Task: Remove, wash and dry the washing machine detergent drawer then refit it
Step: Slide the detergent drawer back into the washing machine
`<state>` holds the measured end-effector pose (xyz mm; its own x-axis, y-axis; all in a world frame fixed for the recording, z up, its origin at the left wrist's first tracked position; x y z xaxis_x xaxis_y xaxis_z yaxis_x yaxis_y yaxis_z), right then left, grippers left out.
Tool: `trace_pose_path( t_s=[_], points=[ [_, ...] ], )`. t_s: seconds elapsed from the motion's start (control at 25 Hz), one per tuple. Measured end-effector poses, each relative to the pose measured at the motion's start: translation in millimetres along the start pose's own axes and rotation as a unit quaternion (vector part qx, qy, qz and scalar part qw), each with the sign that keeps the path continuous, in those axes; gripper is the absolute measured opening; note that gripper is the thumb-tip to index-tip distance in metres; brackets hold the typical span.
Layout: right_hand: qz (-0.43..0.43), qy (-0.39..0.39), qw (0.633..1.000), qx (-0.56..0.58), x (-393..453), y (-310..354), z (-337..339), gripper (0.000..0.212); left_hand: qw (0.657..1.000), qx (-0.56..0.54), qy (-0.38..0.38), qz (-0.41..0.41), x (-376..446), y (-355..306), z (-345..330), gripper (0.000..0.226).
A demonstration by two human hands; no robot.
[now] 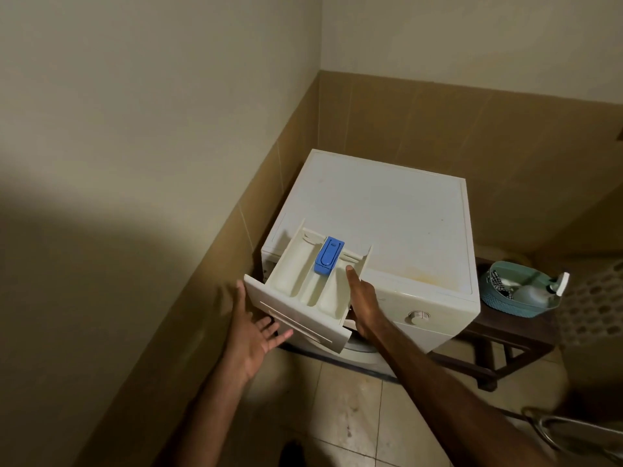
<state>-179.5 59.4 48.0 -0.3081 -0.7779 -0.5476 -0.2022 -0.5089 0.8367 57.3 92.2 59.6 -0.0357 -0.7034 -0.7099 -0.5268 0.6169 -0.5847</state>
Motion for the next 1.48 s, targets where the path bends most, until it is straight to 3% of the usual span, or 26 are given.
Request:
trace_pose_path(
  t_s=[0.12,0.28,0.6,0.76,0.88,0.96,1.08,1.2,1.36,1.48],
  points=[
    [-0.014,-0.016,1.000,-0.009,11.8,-3.8,-13.1,0.041,0.998,0.024,-0.052,-0.037,-0.2,10.4,19.7,0.115],
    [-0.026,-0.019,0.999,-0.023,24.5,-12.2,-35.2,0.044,0.995,0.100,-0.006,-0.022,9.0,26.6,15.9,0.118],
    [-0.040,0.045,0.998,-0.025,21.2,-53.3,-60.4,0.046,0.993,0.047,-0.088,-0.057,22.6,27.5,42.6,0.082],
    [-0.064,0.108,0.985,-0.120,7.7,-55.4,-54.6,0.061,0.990,0.018,-0.123,-0.066,14.0,50.9,57.0,0.068],
    [0.080,-0.010,0.975,-0.208,16.2,-22.1,-31.2,0.063,0.986,0.005,-0.150,-0.071,17.0,64.7,74.5,0.072],
    [0.205,-0.092,0.947,-0.231,37.8,6.3,-12.0,0.051,0.985,0.000,-0.152,-0.080,22.3,72.8,85.8,0.068],
    [0.304,-0.154,0.896,-0.285,95.6,35.7,9.0,0.046,0.985,-0.010,-0.148,-0.089,34.9,89.0,96.0,0.064],
    [0.332,-0.192,0.815,-0.434,148.9,42.4,30.4,0.048,0.984,-0.011,-0.151,-0.095,50.8,105.6,100.8,0.064],
    [0.337,-0.213,0.806,-0.437,164.5,26.3,42.9,0.034,0.984,-0.009,-0.139,-0.110,69.6,113.5,100.4,0.067],
    [0.355,-0.230,0.796,-0.434,173.7,22.6,45.1,0.037,0.982,0.012,-0.133,-0.131,86.5,112.9,97.6,0.059]
  ],
)
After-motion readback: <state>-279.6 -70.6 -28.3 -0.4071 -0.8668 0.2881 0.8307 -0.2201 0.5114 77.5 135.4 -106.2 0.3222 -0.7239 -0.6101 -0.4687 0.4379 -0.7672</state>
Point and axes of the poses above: each hand's wrist, its own x-axis towards the middle knuckle, its own z-axis out of the back of the hand, y = z × x, the point moved 5 cm from there along x, towards the middle knuckle, and after that the axes turned 1 degree about -y, right-handed, at the moved point
